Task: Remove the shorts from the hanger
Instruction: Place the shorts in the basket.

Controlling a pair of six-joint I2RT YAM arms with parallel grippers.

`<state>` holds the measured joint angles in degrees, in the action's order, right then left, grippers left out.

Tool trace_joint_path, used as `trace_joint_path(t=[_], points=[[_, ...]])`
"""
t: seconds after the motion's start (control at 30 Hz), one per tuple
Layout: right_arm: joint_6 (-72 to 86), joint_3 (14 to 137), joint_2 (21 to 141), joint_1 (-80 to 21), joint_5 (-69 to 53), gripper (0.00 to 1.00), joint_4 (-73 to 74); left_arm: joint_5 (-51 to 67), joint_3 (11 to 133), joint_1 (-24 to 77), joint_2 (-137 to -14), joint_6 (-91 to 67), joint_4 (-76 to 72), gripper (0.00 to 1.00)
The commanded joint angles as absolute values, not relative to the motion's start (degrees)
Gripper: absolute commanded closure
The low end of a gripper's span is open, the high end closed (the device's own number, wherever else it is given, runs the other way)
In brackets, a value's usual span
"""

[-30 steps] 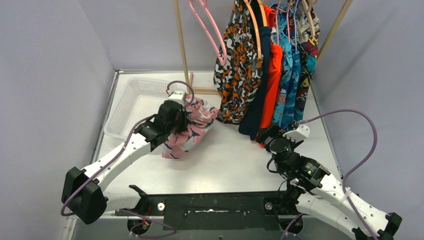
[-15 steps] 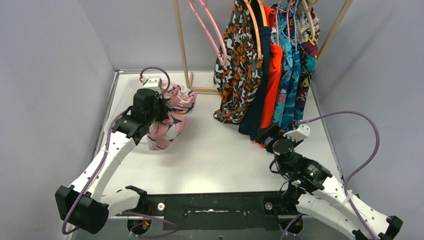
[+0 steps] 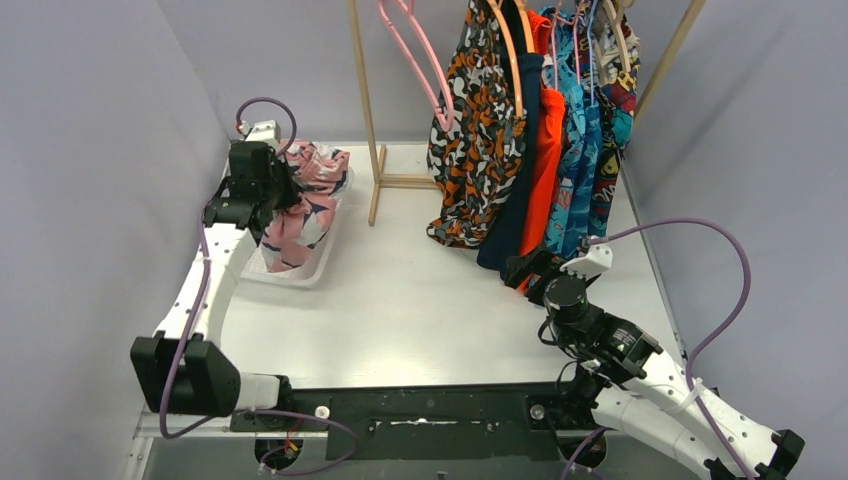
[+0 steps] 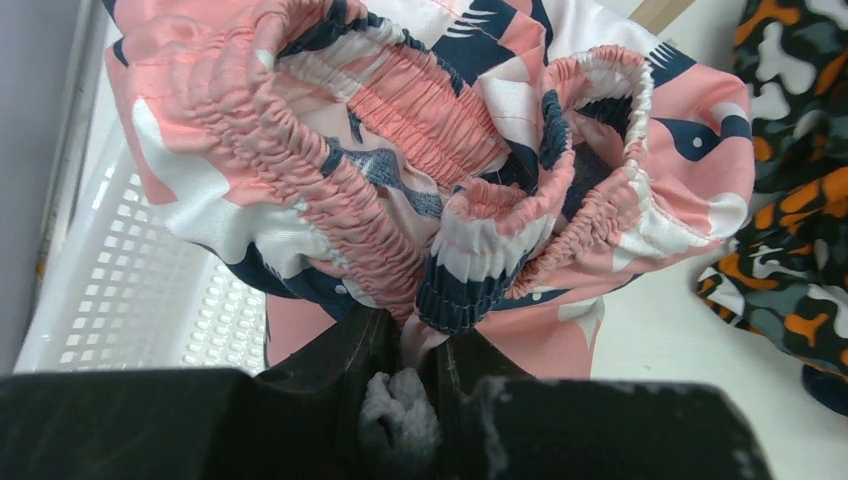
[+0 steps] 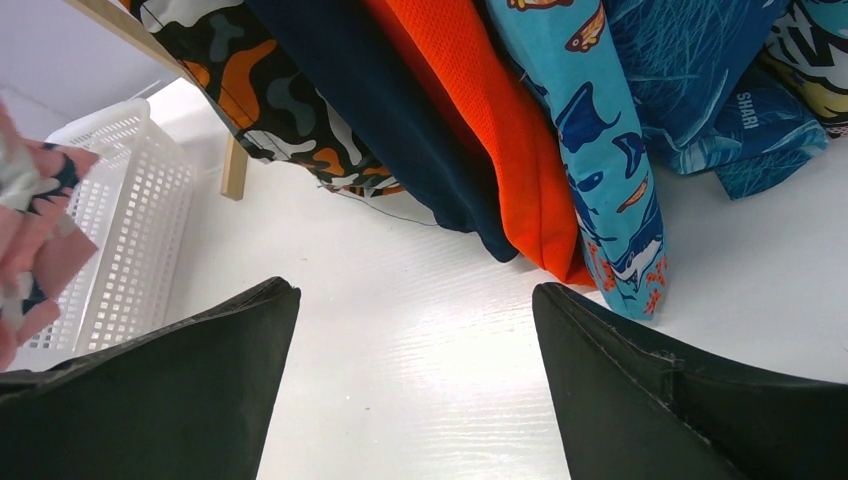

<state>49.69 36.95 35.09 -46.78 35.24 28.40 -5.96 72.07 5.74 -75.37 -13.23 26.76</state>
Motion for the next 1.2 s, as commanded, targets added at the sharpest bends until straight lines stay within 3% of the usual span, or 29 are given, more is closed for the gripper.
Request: trace_joint_path(t=[0.0, 0.3, 0.77, 0.97, 1.17], points=[[48.89, 37.59, 34.90, -46.15, 35.27, 0.09, 25.94, 3.17, 76.24, 0.88, -82.09, -11.10, 23.19, 1.00], [48.48, 38.38, 35.05, -45.70, 34.59, 0.09, 26.63, 9.00, 73.78, -2.20, -94.03, -17.20, 26.99, 1.00], [48.58, 38.89, 38.05, -45.02, 34.79, 0.09, 25.33, 7.15, 51.70, -0.72, -75.87, -23.87, 31.24, 1.00], [48.09, 38.91, 39.38, -44.66, 33.64, 0.09, 24.76, 5.28, 56.31, -0.88, -72.91, -23.30, 29.84, 1.00], [48.93, 40.93, 40.04, -44.48, 33.36, 0.09, 26.69, 3.04, 64.14, -1.03, -81.26, -24.36, 25.68, 1.00]])
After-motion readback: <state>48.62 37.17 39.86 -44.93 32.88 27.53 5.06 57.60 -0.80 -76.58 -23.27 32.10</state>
